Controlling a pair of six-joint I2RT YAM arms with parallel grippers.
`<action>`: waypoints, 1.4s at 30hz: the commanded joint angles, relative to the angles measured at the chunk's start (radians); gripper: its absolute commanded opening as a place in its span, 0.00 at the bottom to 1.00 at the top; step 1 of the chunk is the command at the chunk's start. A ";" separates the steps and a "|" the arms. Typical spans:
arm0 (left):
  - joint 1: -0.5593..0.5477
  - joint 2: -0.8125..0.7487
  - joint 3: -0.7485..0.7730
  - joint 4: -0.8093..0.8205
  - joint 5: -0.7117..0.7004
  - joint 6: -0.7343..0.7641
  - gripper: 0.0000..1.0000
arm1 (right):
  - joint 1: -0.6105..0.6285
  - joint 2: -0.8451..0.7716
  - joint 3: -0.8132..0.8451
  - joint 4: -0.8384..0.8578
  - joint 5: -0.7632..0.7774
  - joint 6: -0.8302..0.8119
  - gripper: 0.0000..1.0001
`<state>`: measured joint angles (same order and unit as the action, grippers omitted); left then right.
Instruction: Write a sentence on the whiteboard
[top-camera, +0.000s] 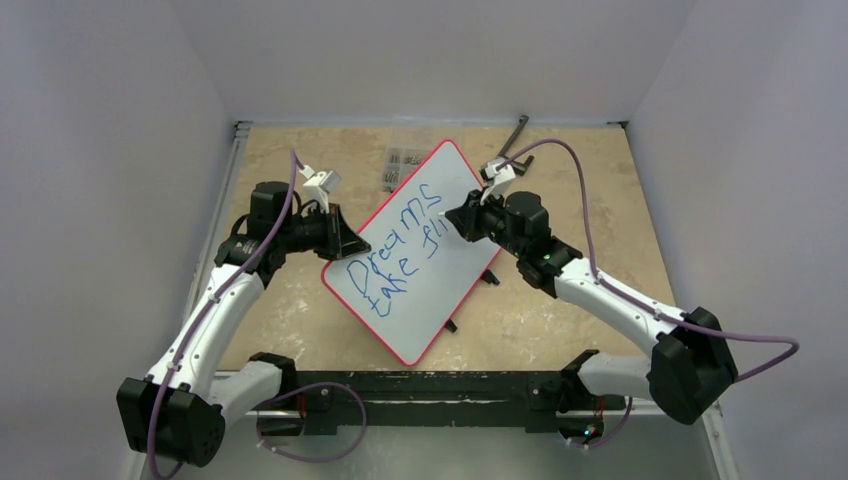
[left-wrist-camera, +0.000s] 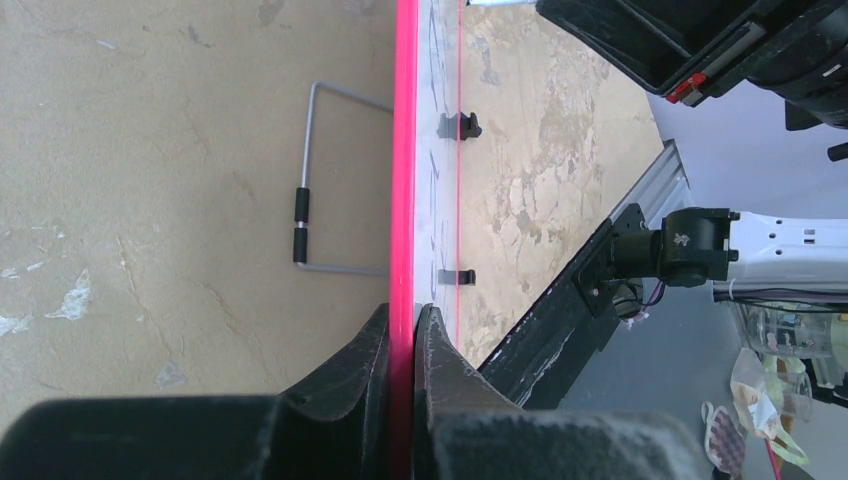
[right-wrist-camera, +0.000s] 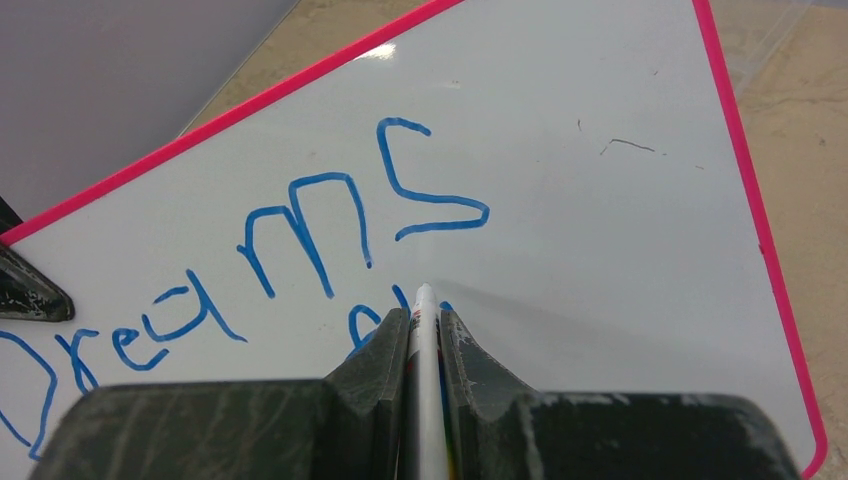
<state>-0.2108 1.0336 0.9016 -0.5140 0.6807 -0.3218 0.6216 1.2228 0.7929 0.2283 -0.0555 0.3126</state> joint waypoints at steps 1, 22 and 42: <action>-0.007 -0.003 -0.003 -0.024 -0.108 0.128 0.00 | 0.001 0.030 0.052 0.051 -0.030 -0.001 0.00; -0.007 -0.001 -0.004 -0.027 -0.113 0.130 0.00 | 0.002 0.031 0.046 0.031 0.040 -0.018 0.00; -0.007 -0.002 -0.004 -0.026 -0.107 0.128 0.00 | 0.001 -0.013 0.055 -0.037 0.159 -0.046 0.00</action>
<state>-0.2108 1.0336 0.9016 -0.5140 0.6804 -0.3218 0.6216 1.2087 0.8013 0.1936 0.0341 0.2932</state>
